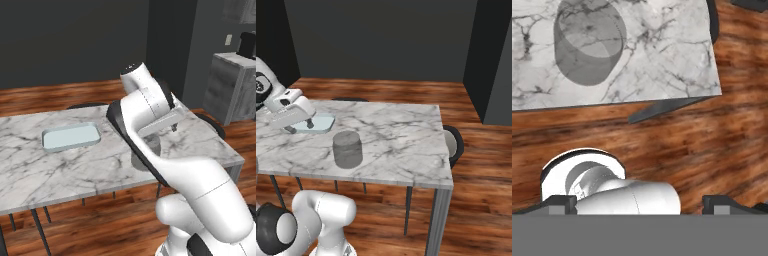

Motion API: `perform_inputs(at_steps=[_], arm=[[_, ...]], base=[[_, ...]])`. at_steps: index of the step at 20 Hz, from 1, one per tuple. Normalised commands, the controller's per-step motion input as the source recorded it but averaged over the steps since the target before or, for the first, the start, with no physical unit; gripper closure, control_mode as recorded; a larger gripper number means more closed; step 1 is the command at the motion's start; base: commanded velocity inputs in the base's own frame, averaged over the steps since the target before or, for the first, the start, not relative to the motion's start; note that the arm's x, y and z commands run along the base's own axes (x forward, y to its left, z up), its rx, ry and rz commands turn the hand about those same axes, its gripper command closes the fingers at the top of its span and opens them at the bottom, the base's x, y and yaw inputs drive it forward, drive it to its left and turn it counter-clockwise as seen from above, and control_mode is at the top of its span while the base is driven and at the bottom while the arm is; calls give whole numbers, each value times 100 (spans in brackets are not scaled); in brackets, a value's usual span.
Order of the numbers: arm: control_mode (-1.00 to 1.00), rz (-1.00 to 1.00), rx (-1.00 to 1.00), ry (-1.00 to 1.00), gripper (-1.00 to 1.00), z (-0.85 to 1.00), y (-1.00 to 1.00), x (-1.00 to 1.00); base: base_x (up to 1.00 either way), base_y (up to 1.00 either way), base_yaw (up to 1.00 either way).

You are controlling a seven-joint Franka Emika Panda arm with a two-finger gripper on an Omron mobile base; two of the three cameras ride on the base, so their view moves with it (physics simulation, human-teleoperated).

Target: Pick the jar and jar from the dining table and place them in the open cabinet. Close the cabinet after placing the objects.

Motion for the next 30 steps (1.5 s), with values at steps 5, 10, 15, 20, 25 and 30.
perform_inputs(at_steps=[5,10,15,20,25,30], arm=[[-100,0,7,10,-100,-4,0,48],[-100,0,2,4,-100,-3,0,31],[-100,0,0,2,-100,-10,14,25],[-100,0,11,0,-100,-19,7,24],[-100,0,12,0,-100,-16,0,10],[-100,1,10,0,-100,-8,0,0]], base=[[0,0,0],[0,0,0],[0,0,0],[0,0,0],[0,0,0],[0,0,0]])
